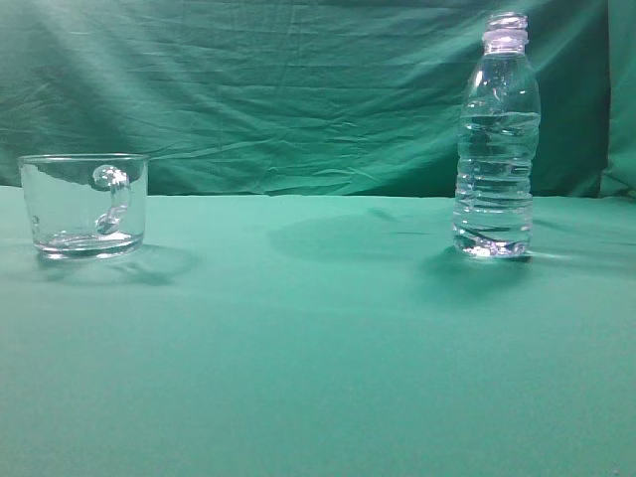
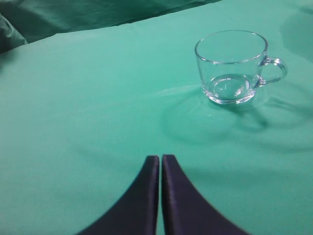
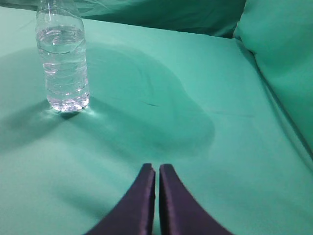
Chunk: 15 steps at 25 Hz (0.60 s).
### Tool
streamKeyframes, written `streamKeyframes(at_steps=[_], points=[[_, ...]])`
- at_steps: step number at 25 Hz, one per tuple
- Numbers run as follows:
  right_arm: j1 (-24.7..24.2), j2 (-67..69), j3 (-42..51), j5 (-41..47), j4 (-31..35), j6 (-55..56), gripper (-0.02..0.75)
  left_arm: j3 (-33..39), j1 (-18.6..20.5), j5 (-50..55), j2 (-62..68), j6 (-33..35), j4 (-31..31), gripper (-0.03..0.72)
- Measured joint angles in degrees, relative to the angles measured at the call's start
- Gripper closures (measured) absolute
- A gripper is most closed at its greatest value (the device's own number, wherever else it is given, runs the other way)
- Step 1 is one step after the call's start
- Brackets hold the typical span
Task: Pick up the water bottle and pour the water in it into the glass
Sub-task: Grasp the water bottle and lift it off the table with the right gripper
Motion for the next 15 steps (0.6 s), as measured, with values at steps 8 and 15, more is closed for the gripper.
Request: streamKeyframes(at_steps=[8,15], points=[[0.0,0.0,0.0,0.0,0.0,0.0,0.738,0.0,0.0,0.0,0.0,0.0,0.0,0.688],[0.0,0.0,0.0,0.0,0.0,0.0,0.738,0.0,0.0,0.0,0.0,0.0,0.0,0.688]])
